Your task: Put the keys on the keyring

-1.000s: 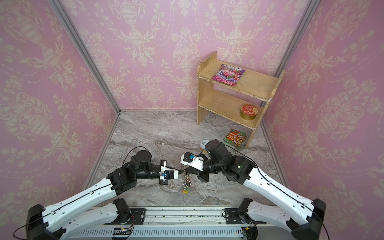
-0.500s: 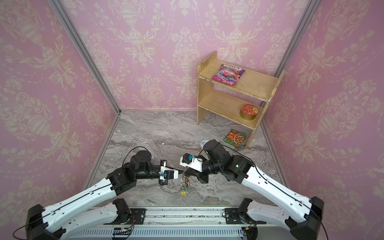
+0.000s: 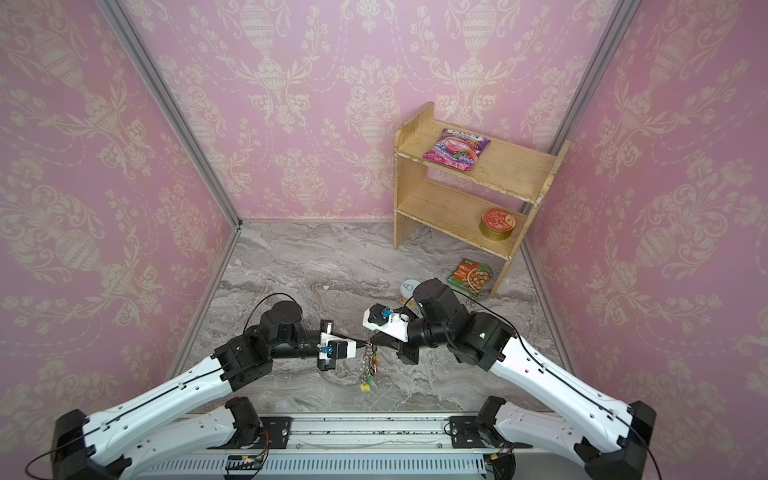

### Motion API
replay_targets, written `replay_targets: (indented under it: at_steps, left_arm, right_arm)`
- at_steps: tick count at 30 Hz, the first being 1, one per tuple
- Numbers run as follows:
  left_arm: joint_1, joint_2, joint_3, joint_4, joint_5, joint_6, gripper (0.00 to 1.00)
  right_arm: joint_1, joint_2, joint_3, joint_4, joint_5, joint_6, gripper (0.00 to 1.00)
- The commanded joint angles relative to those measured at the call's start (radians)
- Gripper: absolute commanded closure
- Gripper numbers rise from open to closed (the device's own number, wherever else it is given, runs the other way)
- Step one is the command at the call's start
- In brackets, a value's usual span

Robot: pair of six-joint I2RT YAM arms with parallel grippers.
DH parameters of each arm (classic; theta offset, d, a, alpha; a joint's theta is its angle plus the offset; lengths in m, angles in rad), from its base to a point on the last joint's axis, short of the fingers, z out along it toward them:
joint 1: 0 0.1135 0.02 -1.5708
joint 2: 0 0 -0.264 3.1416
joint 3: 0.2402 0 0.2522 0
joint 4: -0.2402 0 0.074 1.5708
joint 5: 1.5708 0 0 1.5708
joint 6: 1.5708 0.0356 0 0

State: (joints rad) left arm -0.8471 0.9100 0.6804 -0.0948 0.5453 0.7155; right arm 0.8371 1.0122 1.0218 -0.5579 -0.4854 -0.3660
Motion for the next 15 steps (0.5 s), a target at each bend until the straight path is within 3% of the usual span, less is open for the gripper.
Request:
replay_targets:
  at_steps: [1,15]
  left_arm:
    - [0.005,-0.025,0.044,0.020,0.031,-0.019,1.00]
    - [0.004,-0.028,0.044,0.020,0.027,-0.021,1.00]
  right_arm:
    - [-0.007,0.018,0.020,-0.002,-0.033,0.006,1.00]
    - [-0.008,0.018,0.030,-0.020,-0.071,-0.002,1.00]
